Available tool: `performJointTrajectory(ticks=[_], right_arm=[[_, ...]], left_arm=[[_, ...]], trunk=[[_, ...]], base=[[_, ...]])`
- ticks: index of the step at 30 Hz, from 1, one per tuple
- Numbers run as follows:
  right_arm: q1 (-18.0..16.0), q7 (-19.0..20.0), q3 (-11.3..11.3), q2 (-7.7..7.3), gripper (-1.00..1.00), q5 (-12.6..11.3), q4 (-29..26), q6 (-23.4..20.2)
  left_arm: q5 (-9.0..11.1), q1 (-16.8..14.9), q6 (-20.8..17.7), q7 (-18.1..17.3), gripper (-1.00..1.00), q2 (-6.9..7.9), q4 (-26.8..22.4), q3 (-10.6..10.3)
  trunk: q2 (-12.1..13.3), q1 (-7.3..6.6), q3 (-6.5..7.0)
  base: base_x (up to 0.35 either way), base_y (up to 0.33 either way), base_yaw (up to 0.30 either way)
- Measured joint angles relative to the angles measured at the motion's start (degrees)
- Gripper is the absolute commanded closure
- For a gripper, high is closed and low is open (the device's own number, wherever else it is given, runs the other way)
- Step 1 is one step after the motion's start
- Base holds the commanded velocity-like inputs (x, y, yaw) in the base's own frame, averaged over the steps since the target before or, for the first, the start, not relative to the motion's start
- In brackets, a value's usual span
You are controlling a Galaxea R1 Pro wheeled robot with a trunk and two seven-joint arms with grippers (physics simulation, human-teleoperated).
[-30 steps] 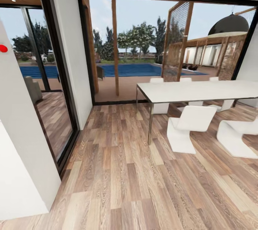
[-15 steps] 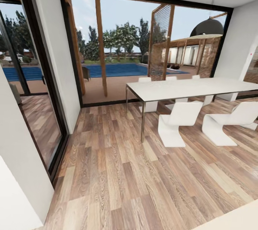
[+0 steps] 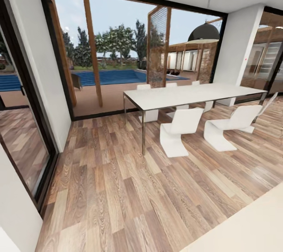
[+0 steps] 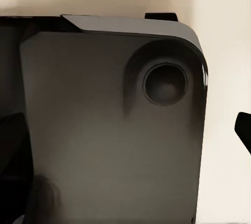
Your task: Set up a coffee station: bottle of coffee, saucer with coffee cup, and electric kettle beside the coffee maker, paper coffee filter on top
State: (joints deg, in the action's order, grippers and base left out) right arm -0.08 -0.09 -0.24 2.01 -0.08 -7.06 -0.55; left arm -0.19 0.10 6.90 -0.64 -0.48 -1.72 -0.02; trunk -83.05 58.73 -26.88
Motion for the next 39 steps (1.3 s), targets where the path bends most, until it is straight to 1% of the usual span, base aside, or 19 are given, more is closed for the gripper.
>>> performJointTrajectory(ticks=[6, 10, 23, 27, 30, 39], right_arm=[[0.0, 0.1, -0.1, -0.13, -1.0, -0.1, 0.0, 0.0], [0.0, 0.2, -0.1, -0.09, -1.0, -0.2, 0.0, 0.0], [0.0, 0.3, 0.0, -0.05, -1.0, -0.1, 0.0, 0.1], [0.0, 0.3, 0.0, -0.07, -1.0, -0.1, 0.0, 0.1], [0.0, 0.3, 0.0, -0.07, -1.0, -0.1, 0.0, 0.1], [0.0, 0.3, 0.0, 0.0, -1.0, -0.1, 0.0, 0.1]], left_arm=[[0.4, 0.0, 2.5, 0.0, -1.0, -0.12, -0.8, 0.2], [0.6, 0.0, 3.6, 0.1, -1.0, -0.22, -1.4, 0.3], [0.6, 0.0, 3.8, 0.1, -1.0, -0.3, -1.8, 0.4], [0.6, 0.0, 3.8, 0.1, -1.0, -0.74, -1.8, 0.3], [0.6, 0.0, 3.8, 0.1, -1.0, -0.75, -1.8, 0.3], [0.6, 0.0, 3.7, 0.1, -1.0, -0.89, -1.9, 0.4]], trunk=[[0.0, 0.01, 0.0], [0.0, 0.02, -0.03], [0.0, 0.02, -0.31], [0.0, 0.02, -0.38], [0.0, 0.01, -0.39], [0.0, 0.0, -0.39]], base=[[-0.038, 0.017, -0.258], [-0.202, 0.201, -0.244], [-0.191, 0.276, -0.256], [-0.192, 0.279, -0.263], [-0.138, 0.246, -0.265], [-0.017, 0.032, -0.265]])
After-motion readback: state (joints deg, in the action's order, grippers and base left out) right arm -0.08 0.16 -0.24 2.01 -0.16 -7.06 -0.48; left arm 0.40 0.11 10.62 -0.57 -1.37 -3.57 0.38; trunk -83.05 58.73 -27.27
